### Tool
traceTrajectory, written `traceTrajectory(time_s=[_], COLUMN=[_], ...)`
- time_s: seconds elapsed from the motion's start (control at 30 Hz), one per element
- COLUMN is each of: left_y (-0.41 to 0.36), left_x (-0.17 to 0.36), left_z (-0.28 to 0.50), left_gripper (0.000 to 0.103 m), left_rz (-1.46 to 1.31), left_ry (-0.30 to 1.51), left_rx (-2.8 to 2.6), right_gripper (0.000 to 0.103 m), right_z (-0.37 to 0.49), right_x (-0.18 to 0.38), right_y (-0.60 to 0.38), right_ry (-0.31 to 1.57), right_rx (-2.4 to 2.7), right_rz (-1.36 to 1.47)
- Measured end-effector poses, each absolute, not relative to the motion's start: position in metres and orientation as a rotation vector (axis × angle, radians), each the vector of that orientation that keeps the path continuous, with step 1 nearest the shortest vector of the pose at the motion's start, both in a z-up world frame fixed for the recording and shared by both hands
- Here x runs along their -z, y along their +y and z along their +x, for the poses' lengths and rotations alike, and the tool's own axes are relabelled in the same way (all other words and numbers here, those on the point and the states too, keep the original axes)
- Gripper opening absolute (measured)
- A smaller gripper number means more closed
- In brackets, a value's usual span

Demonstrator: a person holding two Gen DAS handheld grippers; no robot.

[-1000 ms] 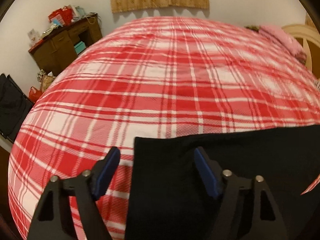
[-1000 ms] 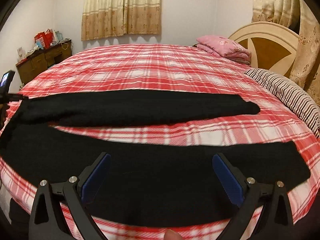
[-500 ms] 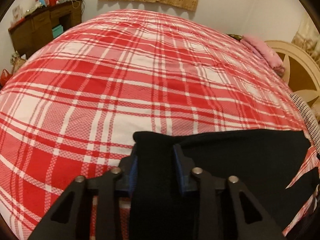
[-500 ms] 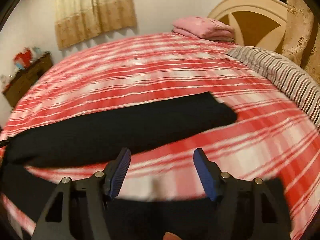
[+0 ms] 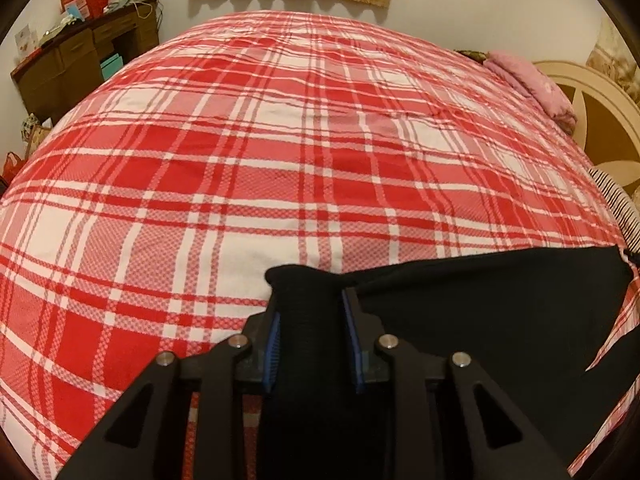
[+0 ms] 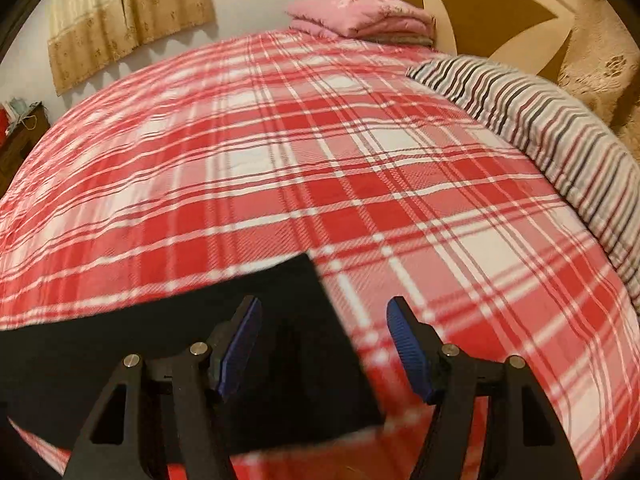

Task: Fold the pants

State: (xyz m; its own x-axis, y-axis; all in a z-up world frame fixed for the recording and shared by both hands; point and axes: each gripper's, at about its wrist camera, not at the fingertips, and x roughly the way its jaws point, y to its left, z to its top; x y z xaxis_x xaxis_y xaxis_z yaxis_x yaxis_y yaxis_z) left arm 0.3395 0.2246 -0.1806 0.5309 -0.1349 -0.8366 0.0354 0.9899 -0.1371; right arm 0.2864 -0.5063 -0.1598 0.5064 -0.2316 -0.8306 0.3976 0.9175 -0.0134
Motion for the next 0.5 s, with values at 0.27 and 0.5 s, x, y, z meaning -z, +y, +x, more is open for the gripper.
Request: traceTrajectory(time_s=[0.27,0.5], left_y=[0.215,0.204], left_x=[0.177,0.174], left_z=[0.341,0.337], left_gripper=[0.029,0.018], left_rz=[-0.042,0.039], left_ry=[1.007,0.946], left_rx=[0.076,0.099], right_gripper=[0.065,0.007], right_z=[0.319,0.317], right_x=[0.184,0.174], right_y=[-0.527,-0.497], right_ry=[1.041,1.029], right_rx=[0.241,0.179], right_rz=[0.285,0.182])
